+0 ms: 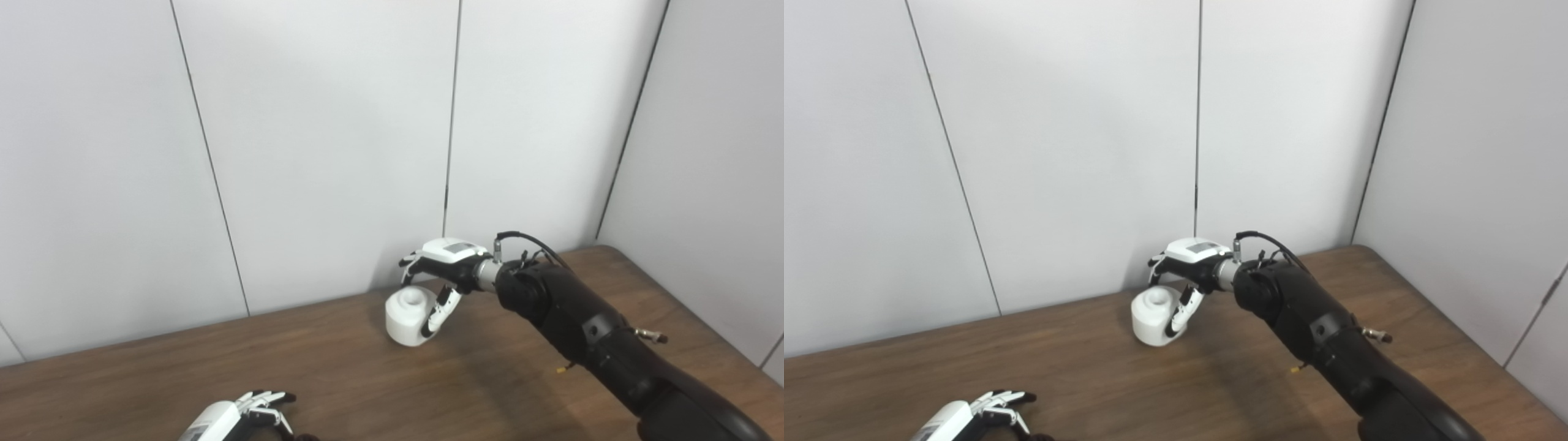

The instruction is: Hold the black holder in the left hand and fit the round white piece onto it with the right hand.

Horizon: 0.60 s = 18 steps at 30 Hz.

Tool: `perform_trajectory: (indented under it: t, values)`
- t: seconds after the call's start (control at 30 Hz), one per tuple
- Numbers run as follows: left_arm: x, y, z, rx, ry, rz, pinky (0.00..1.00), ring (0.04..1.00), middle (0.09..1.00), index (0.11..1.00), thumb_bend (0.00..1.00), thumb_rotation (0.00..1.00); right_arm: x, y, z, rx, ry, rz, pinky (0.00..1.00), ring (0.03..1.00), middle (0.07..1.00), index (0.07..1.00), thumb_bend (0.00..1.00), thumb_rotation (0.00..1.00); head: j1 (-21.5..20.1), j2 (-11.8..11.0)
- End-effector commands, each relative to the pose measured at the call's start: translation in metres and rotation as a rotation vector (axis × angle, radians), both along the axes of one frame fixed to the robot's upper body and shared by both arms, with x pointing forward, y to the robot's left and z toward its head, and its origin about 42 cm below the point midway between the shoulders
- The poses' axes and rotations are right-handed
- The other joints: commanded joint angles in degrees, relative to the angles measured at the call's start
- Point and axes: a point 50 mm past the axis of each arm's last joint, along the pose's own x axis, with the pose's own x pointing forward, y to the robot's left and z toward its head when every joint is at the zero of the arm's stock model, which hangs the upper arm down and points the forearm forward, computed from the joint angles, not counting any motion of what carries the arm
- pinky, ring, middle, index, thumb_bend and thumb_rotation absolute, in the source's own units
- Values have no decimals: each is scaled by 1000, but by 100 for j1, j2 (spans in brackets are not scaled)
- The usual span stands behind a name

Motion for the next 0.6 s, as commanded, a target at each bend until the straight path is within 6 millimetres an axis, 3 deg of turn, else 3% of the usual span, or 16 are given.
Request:
perform_trajectory:
  t: [0.0, 0.33, 0.57]
  values:
    - [-12, 7, -20, 95, 68, -19, 961, 912, 884, 480, 514, 44, 7, 1, 32, 7, -110, 18, 891, 940, 904, 491, 509, 152, 3, -17]
    - [-9, 7, -19, 97, 66, -15, 952, 909, 884, 480, 515, 44, 6, -2, 32, 9, -131, 6, 882, 930, 898, 483, 498, 143, -27, -17]
    - [-9, 4, -15, 86, 66, -11, 980, 913, 889, 480, 514, 43, -1, -4, 38, 39, -143, 16, 867, 935, 896, 483, 500, 144, 36, 124]
